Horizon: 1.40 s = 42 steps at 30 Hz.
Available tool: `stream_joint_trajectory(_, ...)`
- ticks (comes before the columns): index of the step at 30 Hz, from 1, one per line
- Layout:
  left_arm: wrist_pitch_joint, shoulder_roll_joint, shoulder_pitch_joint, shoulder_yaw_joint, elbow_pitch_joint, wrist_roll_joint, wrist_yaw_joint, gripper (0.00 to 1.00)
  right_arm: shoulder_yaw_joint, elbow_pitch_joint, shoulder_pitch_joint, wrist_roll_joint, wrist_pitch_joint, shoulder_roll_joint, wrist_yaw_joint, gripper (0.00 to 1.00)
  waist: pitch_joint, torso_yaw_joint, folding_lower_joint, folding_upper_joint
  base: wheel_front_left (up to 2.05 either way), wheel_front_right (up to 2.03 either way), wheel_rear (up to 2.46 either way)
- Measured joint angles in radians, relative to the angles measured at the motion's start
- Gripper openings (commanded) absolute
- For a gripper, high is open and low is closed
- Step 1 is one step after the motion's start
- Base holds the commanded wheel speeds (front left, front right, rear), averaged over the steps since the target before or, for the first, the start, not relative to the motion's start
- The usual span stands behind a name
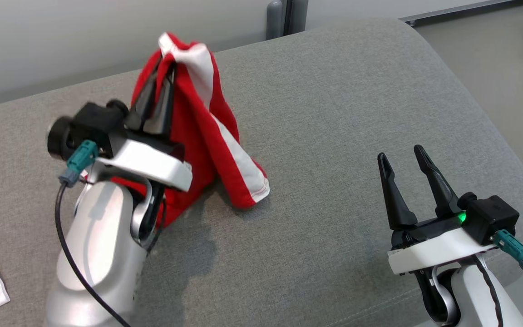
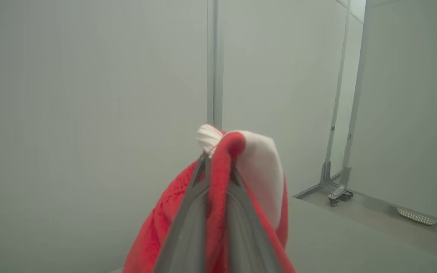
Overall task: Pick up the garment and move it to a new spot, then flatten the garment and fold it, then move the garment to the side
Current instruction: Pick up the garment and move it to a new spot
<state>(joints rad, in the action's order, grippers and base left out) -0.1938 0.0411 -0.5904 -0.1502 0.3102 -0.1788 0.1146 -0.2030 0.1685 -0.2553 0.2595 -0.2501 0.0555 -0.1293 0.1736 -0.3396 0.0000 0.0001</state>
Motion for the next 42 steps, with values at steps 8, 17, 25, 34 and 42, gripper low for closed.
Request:
stream_joint_trajectory(8,-0.006,0.000,0.127,-0.007,0.148,-0.085,0.000,0.00,0.001,-0.001,0.002,0.006,0.000,-0.001,0.000,1.00,0.013,0.044,-0.0001,0.0000,0.00,0.00,0.00)
stream_joint_trajectory(17,-0.037,-0.001,0.148,-0.050,0.294,-0.124,0.007,0.00,-0.004,0.002,0.001,0.005,0.000,-0.002,0.000,1.00,0.027,0.104,0.0000,0.0000,0.00,0.00,0.00)
stream_joint_trajectory(25,-0.055,0.000,0.130,-0.048,0.344,-0.120,-0.003,1.00,-0.007,0.005,0.001,0.005,0.000,-0.002,0.000,1.00,0.027,0.129,0.0000,0.0000,0.00,0.00,0.00)
stream_joint_trajectory(34,-0.058,-0.003,0.176,0.010,0.183,-0.110,-0.020,1.00,-0.062,0.011,0.000,0.036,0.000,-0.002,0.000,1.00,0.007,0.152,0.0000,0.0000,0.00,0.00,0.00)
stream_joint_trajectory(42,-0.058,-0.003,0.311,0.066,0.008,-0.110,-0.028,1.00,-0.066,0.014,0.002,0.041,0.000,-0.002,0.000,1.00,-0.018,0.193,0.0000,0.0000,0.00,0.00,0.00)
